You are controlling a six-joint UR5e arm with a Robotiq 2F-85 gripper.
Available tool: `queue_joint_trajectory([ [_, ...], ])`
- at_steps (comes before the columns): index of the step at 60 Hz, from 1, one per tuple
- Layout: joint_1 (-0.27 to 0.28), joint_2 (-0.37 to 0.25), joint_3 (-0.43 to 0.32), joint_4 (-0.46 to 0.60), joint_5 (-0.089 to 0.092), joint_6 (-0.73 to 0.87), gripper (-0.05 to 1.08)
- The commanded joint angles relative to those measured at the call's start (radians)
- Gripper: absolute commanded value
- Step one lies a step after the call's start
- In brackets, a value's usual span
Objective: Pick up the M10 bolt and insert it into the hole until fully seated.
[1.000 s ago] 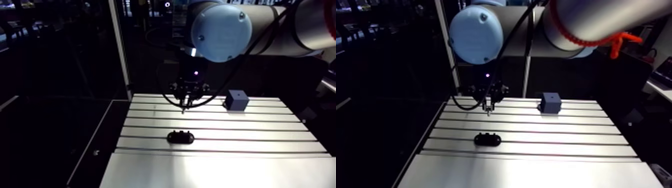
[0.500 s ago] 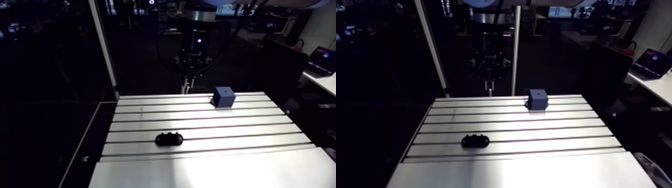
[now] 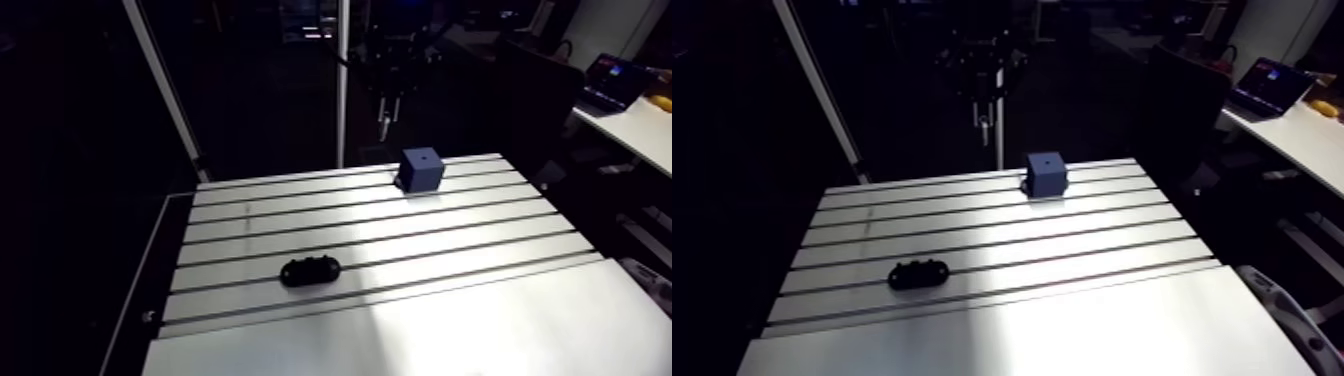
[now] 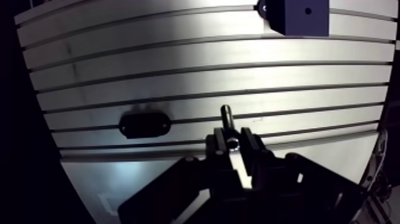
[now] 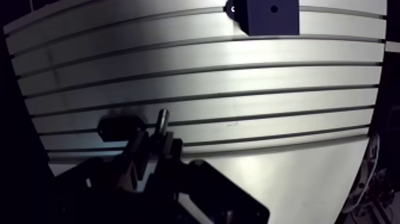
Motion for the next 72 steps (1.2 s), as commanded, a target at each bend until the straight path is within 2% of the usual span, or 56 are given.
queue_joint_trajectory([
  [1, -0.059, 0.12, -0.199, 0.162, -0.028, -0.013, 1.08],
  [5, -0.059, 0.129, -0.212, 0.162, -0.034, -0.013, 1.08],
  [16, -0.057, 0.134, -0.216, 0.161, -0.036, -0.013, 1.08],
  [32, -0.057, 0.183, -0.25, 0.173, -0.037, -0.013, 1.08],
  [41, -0.059, 0.216, -0.28, 0.189, -0.06, -0.012, 1.08],
  [72, -0.094, 0.29, -0.379, 0.211, -0.059, -0.013, 1.08],
])
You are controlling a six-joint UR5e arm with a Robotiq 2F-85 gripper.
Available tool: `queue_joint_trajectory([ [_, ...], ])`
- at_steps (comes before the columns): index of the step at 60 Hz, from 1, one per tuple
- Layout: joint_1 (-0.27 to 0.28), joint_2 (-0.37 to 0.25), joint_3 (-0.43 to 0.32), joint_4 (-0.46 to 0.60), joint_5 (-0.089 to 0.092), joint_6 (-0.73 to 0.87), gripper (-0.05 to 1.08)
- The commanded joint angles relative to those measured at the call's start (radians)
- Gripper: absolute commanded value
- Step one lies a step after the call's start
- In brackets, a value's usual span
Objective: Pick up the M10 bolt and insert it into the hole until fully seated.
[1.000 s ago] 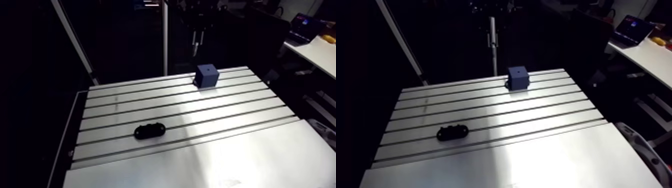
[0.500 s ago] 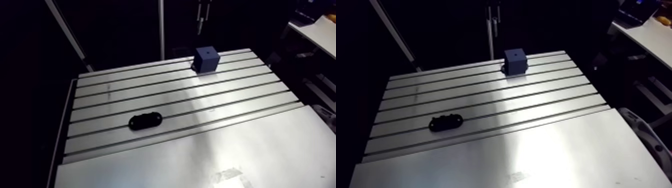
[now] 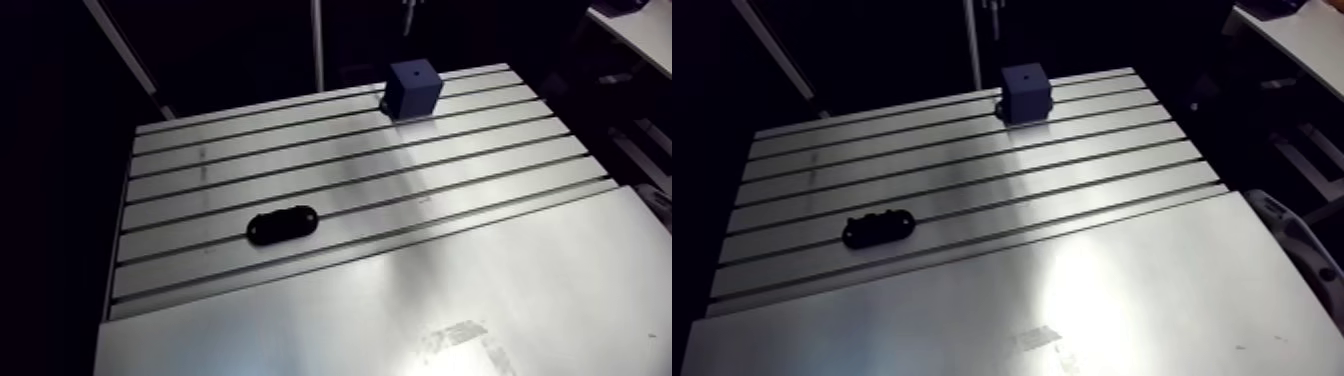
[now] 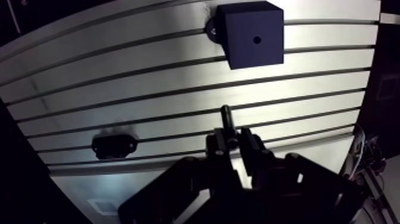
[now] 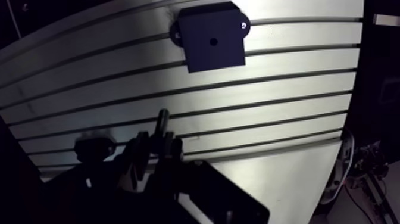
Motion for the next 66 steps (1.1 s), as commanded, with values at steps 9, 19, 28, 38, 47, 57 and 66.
queue_joint_trajectory([
  [9, -0.02, 0.055, -0.061, 0.012, 0.001, -0.001, 1.08],
  [19, -0.042, 0.073, -0.07, 0.021, 0.0, -0.003, 1.08],
  [28, -0.054, 0.096, -0.094, 0.021, -0.001, -0.004, 1.08],
  [38, -0.058, 0.112, -0.109, 0.024, -0.002, -0.005, 1.08],
  [47, -0.06, 0.124, -0.106, 0.025, 0.0, -0.004, 1.08],
  [57, -0.06, 0.141, -0.108, 0.022, -0.002, -0.004, 1.08],
  [66, -0.06, 0.144, -0.109, 0.019, -0.002, -0.004, 1.08],
])
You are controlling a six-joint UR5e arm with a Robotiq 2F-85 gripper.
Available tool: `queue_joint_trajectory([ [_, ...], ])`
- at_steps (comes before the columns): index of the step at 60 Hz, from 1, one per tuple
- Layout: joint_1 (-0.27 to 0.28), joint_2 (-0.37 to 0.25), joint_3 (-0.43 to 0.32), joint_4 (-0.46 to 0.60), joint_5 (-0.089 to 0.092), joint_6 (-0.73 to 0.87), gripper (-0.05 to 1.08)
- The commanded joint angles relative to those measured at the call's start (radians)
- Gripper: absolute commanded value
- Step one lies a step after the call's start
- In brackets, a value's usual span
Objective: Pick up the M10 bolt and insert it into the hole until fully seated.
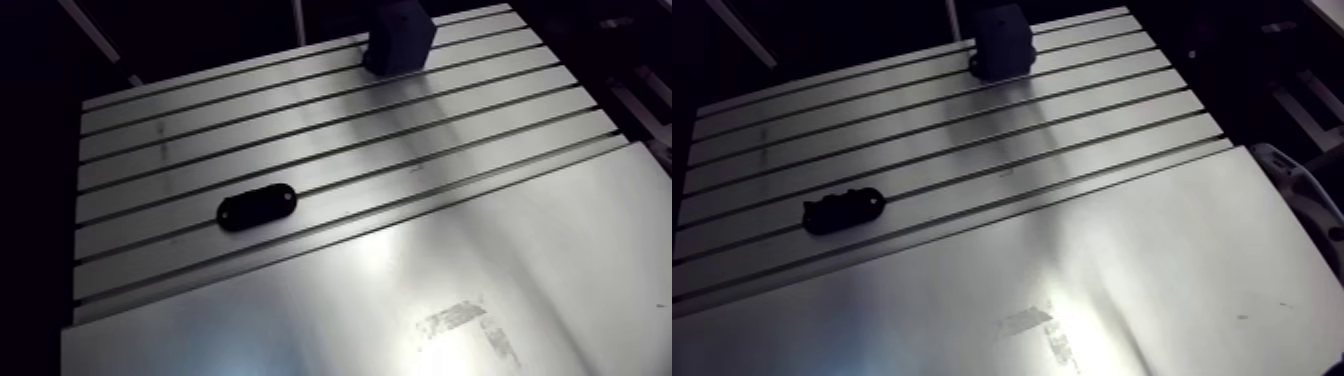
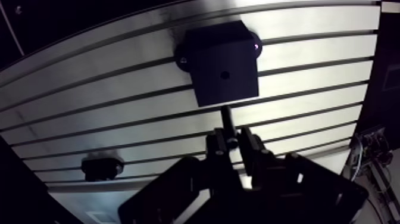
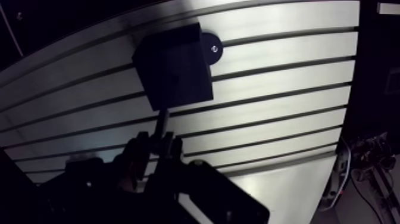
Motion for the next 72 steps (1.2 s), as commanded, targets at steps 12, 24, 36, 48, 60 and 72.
queue_joint_trajectory([
  [12, 0.001, 0.025, -0.002, -0.013, -0.003, 0.0, 1.08],
  [24, 0.001, 0.027, -0.002, -0.016, -0.004, -0.001, 1.08],
  [36, -0.001, 0.03, -0.001, -0.019, -0.004, -0.001, 1.08],
  [48, -0.001, 0.031, 0.004, -0.019, -0.004, 0.0, 1.08],
  [60, -0.001, 0.038, 0.001, -0.019, -0.004, 0.0, 1.08],
  [72, -0.001, 0.042, 0.001, -0.019, -0.004, 0.0, 1.08],
])
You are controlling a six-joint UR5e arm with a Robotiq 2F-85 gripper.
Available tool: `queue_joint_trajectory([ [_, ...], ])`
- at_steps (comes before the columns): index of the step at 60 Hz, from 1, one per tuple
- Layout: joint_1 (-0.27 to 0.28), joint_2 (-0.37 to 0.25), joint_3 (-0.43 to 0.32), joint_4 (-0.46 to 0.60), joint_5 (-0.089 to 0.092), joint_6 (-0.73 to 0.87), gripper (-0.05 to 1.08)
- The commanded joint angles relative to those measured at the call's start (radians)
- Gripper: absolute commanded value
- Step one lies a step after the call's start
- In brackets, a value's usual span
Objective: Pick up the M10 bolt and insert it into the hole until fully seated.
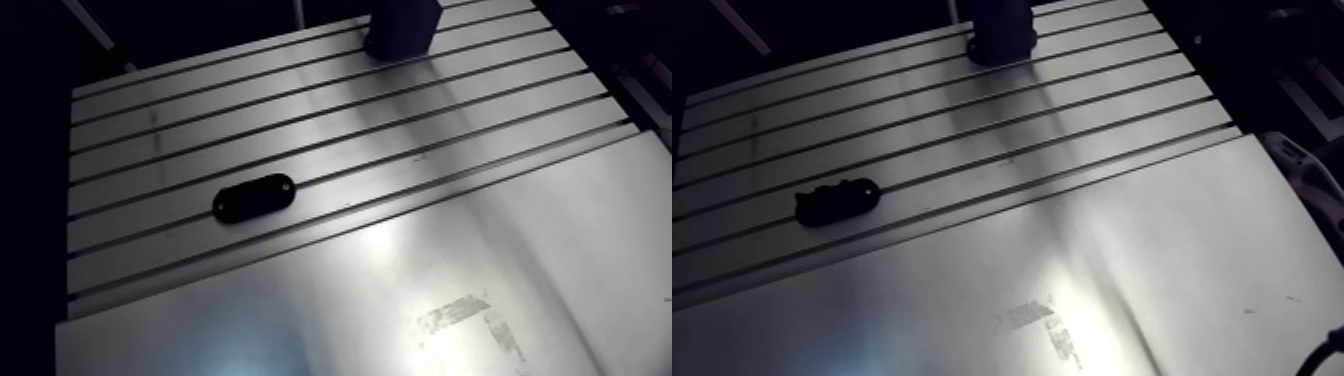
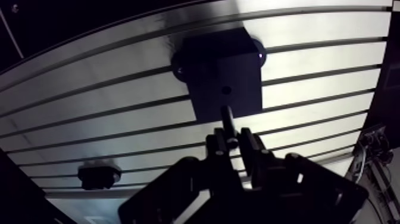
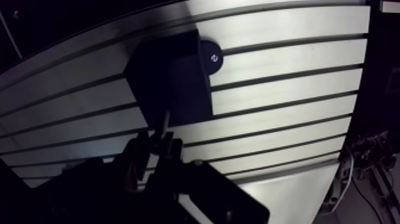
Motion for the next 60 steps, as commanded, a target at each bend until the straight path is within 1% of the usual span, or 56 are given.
queue_joint_trajectory([
  [1, 0.0, 0.005, -0.001, -0.001, 0.0, 0.001, 1.08],
  [10, 0.0, 0.005, -0.002, -0.007, 0.0, 0.0, 1.08],
  [20, 0.0, 0.005, 0.004, -0.041, -0.003, -0.028, 1.08],
  [60, 0.0, 0.006, 0.006, -0.042, -0.005, -0.028, 1.07],
])
